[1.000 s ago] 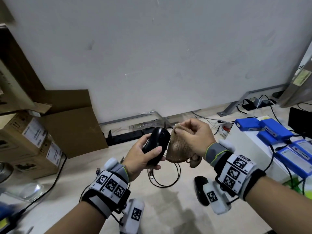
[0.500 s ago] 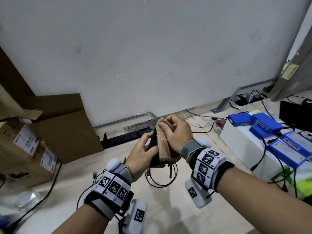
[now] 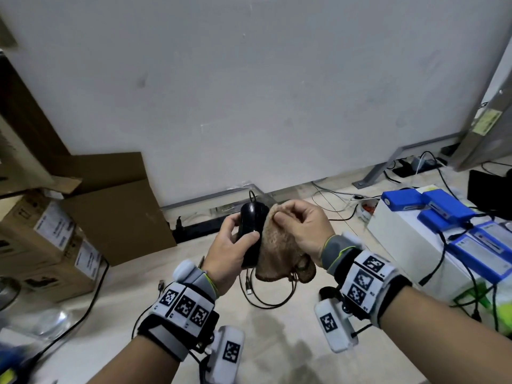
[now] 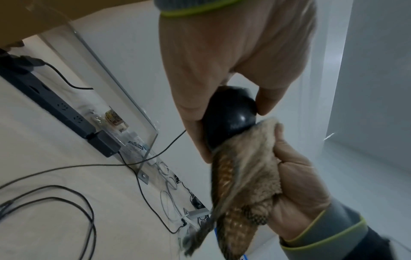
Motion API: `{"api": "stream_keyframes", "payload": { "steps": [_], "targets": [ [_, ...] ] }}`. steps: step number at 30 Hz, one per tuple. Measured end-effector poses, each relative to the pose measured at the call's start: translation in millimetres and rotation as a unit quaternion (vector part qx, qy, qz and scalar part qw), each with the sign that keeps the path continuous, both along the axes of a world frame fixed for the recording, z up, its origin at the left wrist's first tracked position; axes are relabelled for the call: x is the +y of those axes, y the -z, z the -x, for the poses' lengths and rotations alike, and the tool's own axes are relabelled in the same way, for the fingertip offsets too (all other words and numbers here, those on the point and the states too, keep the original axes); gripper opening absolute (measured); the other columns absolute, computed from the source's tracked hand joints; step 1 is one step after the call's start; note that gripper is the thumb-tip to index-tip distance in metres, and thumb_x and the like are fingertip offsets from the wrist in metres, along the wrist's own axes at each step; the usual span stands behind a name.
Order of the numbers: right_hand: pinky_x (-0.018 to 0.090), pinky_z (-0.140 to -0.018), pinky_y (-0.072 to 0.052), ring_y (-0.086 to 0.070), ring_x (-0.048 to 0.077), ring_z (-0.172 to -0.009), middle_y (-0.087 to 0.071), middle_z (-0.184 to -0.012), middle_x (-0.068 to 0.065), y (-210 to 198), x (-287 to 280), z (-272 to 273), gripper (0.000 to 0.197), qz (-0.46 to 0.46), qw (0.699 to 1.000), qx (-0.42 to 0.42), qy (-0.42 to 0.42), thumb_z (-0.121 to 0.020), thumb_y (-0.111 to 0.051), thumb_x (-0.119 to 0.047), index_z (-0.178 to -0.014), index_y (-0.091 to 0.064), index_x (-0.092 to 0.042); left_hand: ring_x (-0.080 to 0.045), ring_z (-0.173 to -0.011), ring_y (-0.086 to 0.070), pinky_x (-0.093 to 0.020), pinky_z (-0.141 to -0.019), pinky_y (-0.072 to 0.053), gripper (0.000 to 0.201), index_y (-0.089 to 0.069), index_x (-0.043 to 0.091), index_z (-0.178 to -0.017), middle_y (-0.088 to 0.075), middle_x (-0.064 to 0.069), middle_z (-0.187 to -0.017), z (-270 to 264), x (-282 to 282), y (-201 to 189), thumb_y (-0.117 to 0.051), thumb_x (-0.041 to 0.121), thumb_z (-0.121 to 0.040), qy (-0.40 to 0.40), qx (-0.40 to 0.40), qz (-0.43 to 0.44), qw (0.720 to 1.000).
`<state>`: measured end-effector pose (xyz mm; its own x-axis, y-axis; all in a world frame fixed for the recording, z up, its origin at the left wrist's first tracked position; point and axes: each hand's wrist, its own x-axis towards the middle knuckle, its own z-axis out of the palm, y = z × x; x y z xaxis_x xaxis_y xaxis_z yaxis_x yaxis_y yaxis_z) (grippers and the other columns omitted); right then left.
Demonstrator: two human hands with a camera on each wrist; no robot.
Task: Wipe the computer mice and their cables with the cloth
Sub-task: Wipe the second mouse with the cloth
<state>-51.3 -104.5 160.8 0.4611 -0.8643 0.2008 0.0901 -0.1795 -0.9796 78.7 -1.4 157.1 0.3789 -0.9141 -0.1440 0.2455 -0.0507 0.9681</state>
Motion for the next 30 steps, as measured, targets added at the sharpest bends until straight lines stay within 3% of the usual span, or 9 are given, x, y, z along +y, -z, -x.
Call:
{"api": "stream_keyframes", "payload": {
  "steps": [3,6,9,14,18,20,23,28,30],
  "targets": [
    [0.021,-0.065,-0.048,-0.055,0.007,-0.063,-0.062,-0.075,-0.006,2.4,6.3,-2.7,0.012,0.037,0.998,0.048,0.013,-0.073,-0.071,-0.019,-0.076,-0.06,-0.022,-0.028,-0.081,-0.06,-0.046,-0.071,-0.05,0.034,-0.053,0.022,-0.118,-0.065,-0.012,-0.093,2.8,0.3,-1.2,-0.058,0.005,-0.09,0.019,-0.018,0.005,1.0],
    [0.021,-0.071,-0.052,-0.06,0.0,-0.065,-0.064,-0.088,0.001,-1.3,8.8,-3.8,0.019,0.015,0.998,0.055,-0.001,-0.076,-0.067,-0.01,-0.088,-0.061,-0.024,-0.027,-0.075,-0.06,-0.039,-0.063,-0.051,0.034,-0.055,0.023,-0.116,-0.065,-0.011,-0.087,3.5,1.5,-1.0,-0.062,0.008,-0.087,0.024,-0.055,0.008,0.998],
    [0.013,-0.066,-0.046,-0.057,-0.004,-0.06,-0.065,-0.078,0.0,-8.8,8.7,-4.6,0.022,-0.014,0.998,0.062,-0.019,-0.081,-0.066,0.0,-0.091,-0.065,-0.019,-0.021,-0.07,-0.06,-0.029,-0.053,-0.049,0.031,-0.054,0.022,-0.118,-0.066,-0.008,-0.085,4.1,3.0,-2.2,-0.057,0.005,-0.091,0.022,-0.082,0.021,0.996],
    [0.014,-0.061,-0.044,-0.052,-0.001,-0.058,-0.061,-0.065,-0.008,-16.2,-0.6,-5.6,0.017,0.006,0.997,0.083,0.003,-0.081,-0.067,-0.003,-0.072,-0.066,-0.017,-0.011,-0.07,-0.062,-0.027,-0.054,-0.052,0.034,-0.053,0.02,-0.118,-0.066,-0.001,-0.086,3.5,5.3,-6.9,-0.058,0.002,-0.09,0.041,-0.116,0.039,0.992],
    [0.025,-0.063,-0.04,-0.046,0.01,-0.063,-0.054,-0.062,-0.005,-9.3,-4.9,-9.0,0.02,-0.018,0.997,0.066,0.026,-0.082,-0.066,-0.011,-0.063,-0.062,-0.014,-0.01,-0.07,-0.061,-0.028,-0.052,-0.05,0.041,-0.053,0.022,-0.117,-0.066,0.0,-0.084,2.8,4.2,-5.2,-0.062,0.017,-0.077,0.044,-0.128,0.047,0.99],
    [0.029,-0.065,-0.041,-0.047,0.013,-0.066,-0.054,-0.065,-0.001,-5.1,-4.2,-11.5,0.017,-0.047,0.997,0.056,0.037,-0.079,-0.065,-0.019,-0.065,-0.063,-0.008,-0.011,-0.069,-0.061,-0.027,-0.052,-0.05,0.037,-0.053,0.021,-0.116,-0.066,-0.001,-0.084,3.4,3.2,-2.2,-0.063,0.011,-0.082,0.044,-0.127,0.048,0.99],
    [0.031,-0.066,-0.044,-0.05,0.014,-0.066,-0.057,-0.064,-0.002,2.5,0.1,-17.4,0.02,-0.101,0.992,0.048,0.054,-0.077,-0.067,-0.028,-0.063,-0.064,-0.015,-0.012,-0.071,-0.062,-0.027,-0.056,-0.052,0.033,-0.054,0.02,-0.116,-0.068,-0.001,-0.084,2.4,4.0,2.3,-0.058,0.0,-0.09,0.033,-0.127,0.051,0.99],
    [0.041,-0.083,-0.054,-0.067,0.026,-0.084,-0.072,-0.095,0.014,5.0,-2.5,-12.5,0.022,-0.281,0.958,-0.047,0.021,-0.093,-0.061,-0.03,-0.091,-0.073,-0.012,-0.023,-0.074,-0.062,-0.034,-0.058,-0.054,0.039,-0.053,0.017,-0.122,-0.069,-0.006,-0.09,0.0,4.6,0.4,-0.061,0.008,-0.085,0.035,-0.043,0.042,0.998],
    [0.037,-0.073,-0.059,-0.067,0.024,-0.072,-0.069,-0.086,0.015,-2.0,-5.0,-7.7,0.027,-0.292,0.95,-0.107,0.008,-0.098,-0.051,-0.028,-0.097,-0.071,-0.011,-0.026,-0.074,-0.064,-0.037,-0.056,-0.054,0.033,-0.052,0.016,-0.123,-0.067,-0.012,-0.095,-3.9,3.4,-2.9,-0.052,0.003,-0.093,0.032,0.002,0.036,0.999]
  ]
}}
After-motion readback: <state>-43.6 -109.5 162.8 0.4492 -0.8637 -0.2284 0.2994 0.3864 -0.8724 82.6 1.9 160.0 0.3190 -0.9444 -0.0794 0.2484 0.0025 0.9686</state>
